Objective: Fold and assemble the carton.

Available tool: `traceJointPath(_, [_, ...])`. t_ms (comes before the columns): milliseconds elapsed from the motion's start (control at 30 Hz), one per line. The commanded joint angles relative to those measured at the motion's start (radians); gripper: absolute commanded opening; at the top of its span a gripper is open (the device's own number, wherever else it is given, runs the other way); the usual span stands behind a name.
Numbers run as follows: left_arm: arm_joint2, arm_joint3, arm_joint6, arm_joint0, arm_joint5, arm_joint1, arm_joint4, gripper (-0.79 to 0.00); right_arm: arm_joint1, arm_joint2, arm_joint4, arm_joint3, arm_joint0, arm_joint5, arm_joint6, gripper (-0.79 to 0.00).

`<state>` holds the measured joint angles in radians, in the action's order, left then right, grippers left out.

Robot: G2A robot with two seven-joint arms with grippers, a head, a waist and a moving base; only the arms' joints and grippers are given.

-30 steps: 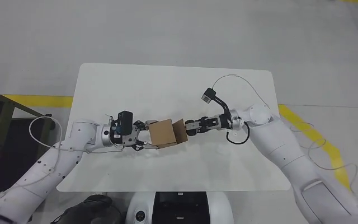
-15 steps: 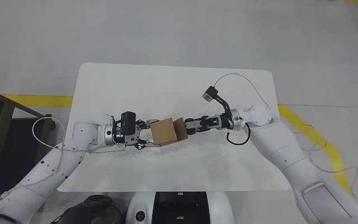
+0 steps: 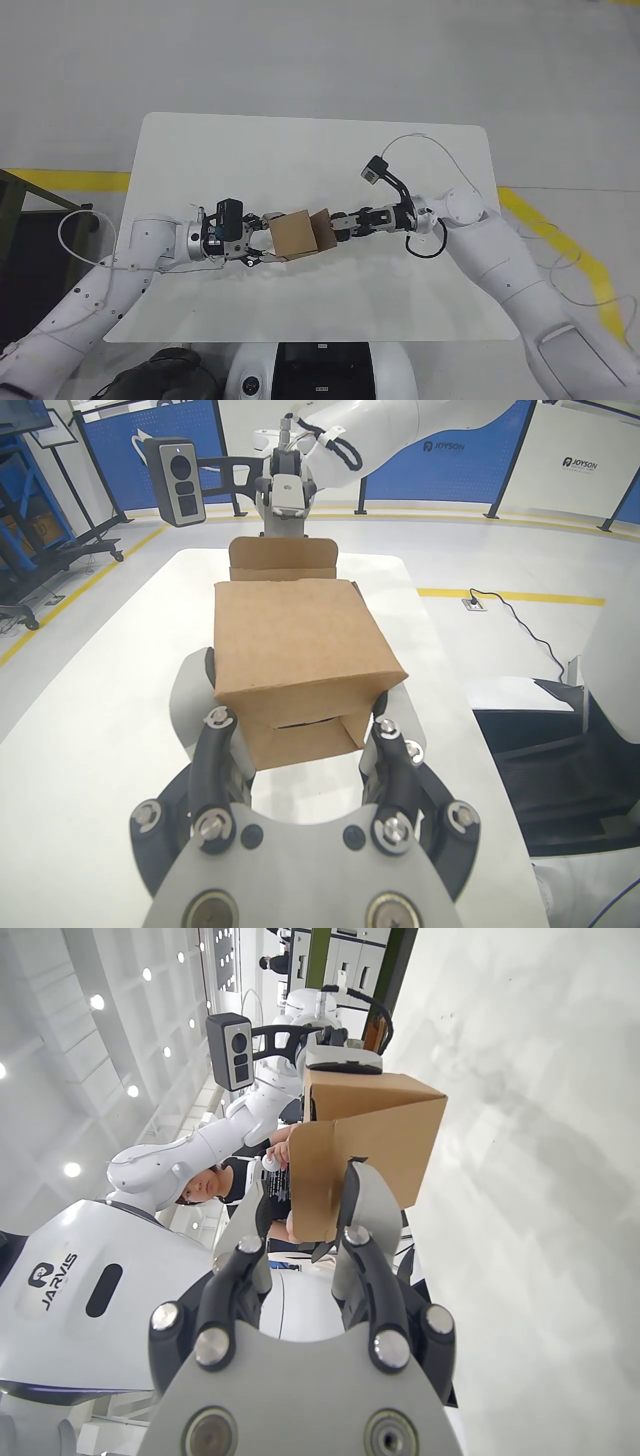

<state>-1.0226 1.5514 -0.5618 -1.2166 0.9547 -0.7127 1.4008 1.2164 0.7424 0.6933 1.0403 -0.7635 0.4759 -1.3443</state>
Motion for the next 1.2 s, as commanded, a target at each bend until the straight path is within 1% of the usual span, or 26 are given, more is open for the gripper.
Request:
traceJointPath(0, [-0.003,0.001,0.0,-0.002,0.001,-0.001,0.002,-0.486,0.003,-0.001,0.026,0.011,-0.003,-0.008,-0.008,-0.511])
traceJointPath(67, [-0.006,0.002,-0.002,-0.004,0.003,-0.002,0.003,-0.486,0.004,-0.002,0.037,0.014,-0.004,-0.014,-0.014,-0.511])
traceJointPath(167, [-0.01,0.003,-0.005,-0.008,0.004,-0.003,0.008,-0.486,0.006,-0.002,0.038,0.004,-0.005,-0.014,-0.014,-0.536])
traceJointPath(300, [-0.017,0.007,-0.009,-0.013,0.006,-0.005,0.013,-0.486,0.01,-0.007,0.003,-0.023,0.004,-0.002,-0.002,-0.554])
traceJointPath(433, [-0.025,0.011,-0.011,-0.017,0.01,-0.006,0.019,-0.483,0.014,-0.01,-0.009,-0.034,0.009,0.004,0.004,-0.594])
traceJointPath(567, [-0.031,0.013,-0.016,-0.022,0.013,-0.008,0.023,-0.483,0.018,-0.011,-0.006,-0.032,0.011,0.001,0.001,-0.597])
traceJointPath(600, [-0.032,0.013,-0.017,-0.023,0.015,-0.008,0.024,-0.483,0.019,-0.011,-0.001,-0.027,0.01,0.0,0.0,-0.588])
traceJointPath(700, [-0.037,0.012,-0.018,-0.025,0.015,-0.01,0.026,-0.483,0.022,-0.008,0.054,0.009,-0.002,-0.014,-0.014,-0.576])
traceJointPath(767, [-0.04,0.013,-0.018,-0.027,0.016,-0.011,0.027,-0.486,0.02,-0.003,0.054,0.008,-0.003,-0.019,-0.019,-0.606])
traceJointPath(833, [-0.043,0.012,-0.02,-0.029,0.018,-0.011,0.027,-0.486,0.02,-0.001,0.053,0.006,-0.006,-0.021,-0.021,-0.677])
traceJointPath(900, [-0.046,0.013,-0.02,-0.031,0.019,-0.012,0.028,-0.486,0.021,-0.001,0.042,-0.004,-0.004,-0.019,-0.019,-0.699])
traceJointPath(1000, [-0.051,0.014,-0.022,-0.034,0.023,-0.013,0.03,-0.486,0.022,-0.004,0.007,-0.022,0.002,-0.008,-0.008,-0.693])
traceJointPath(1167, [-0.059,0.018,-0.025,-0.04,0.024,-0.015,0.037,-0.483,0.025,-0.006,-0.009,-0.03,0.006,-0.001,-0.001,-0.699])
